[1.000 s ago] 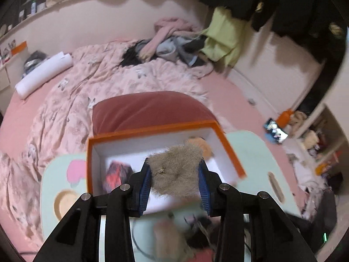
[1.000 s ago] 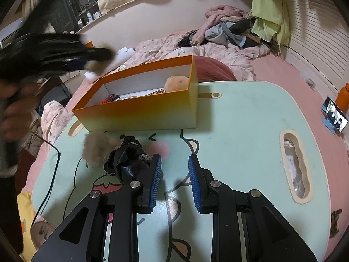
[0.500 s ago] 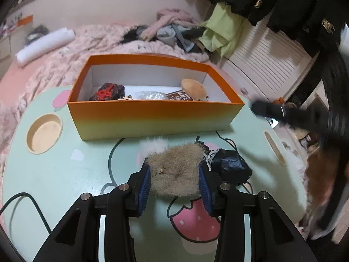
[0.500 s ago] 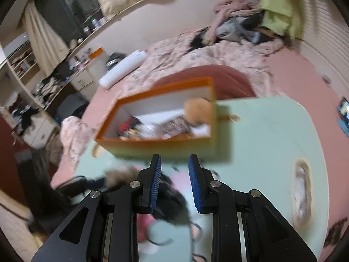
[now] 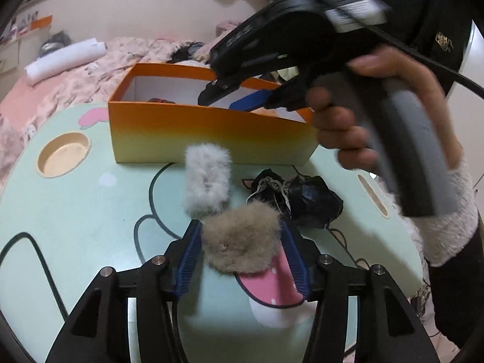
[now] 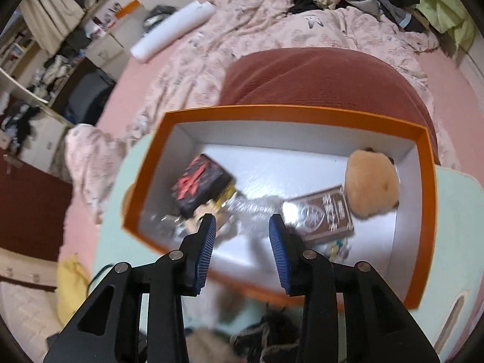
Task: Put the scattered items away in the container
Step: 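Grasp the brown fluffy pompom in the box with the left gripper, set it down, then grasp the clear plastic bag inside the box with the right gripper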
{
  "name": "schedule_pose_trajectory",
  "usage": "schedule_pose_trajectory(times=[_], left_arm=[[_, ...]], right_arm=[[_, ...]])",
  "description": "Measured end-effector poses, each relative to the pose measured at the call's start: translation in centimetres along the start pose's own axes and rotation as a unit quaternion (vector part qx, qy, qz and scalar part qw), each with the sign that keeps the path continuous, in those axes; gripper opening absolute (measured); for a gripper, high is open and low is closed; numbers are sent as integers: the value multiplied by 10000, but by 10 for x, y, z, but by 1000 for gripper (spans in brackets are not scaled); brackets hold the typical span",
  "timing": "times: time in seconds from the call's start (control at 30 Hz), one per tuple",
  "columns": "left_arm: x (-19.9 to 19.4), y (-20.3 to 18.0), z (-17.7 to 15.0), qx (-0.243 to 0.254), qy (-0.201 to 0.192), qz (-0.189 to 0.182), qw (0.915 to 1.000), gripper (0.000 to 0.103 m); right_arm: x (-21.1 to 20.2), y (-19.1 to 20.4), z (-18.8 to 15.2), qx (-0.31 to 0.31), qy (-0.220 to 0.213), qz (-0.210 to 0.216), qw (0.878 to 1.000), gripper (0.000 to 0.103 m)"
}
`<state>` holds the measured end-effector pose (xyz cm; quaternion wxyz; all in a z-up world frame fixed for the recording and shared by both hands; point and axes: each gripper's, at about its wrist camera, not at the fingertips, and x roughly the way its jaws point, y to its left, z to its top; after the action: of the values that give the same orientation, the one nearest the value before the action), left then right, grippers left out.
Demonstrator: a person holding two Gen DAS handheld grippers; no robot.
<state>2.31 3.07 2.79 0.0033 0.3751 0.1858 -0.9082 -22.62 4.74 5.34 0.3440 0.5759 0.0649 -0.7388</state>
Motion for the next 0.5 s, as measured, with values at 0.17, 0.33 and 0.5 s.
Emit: schedule_pose_trajectory(times=[0.17, 0.33, 0.5], left_arm=[[5, 0, -1, -73, 122, 46, 9999, 62], [3, -2, -1, -99, 54, 90, 9999, 65], [1, 0, -1, -126, 1, 149, 9998, 65]], right_arm=[[17, -2, 8, -78, 84, -475, 9988, 40], [20, 12, 6, -587, 91, -861, 9945, 40], [24, 22, 2, -964, 75, -893, 9913, 29]])
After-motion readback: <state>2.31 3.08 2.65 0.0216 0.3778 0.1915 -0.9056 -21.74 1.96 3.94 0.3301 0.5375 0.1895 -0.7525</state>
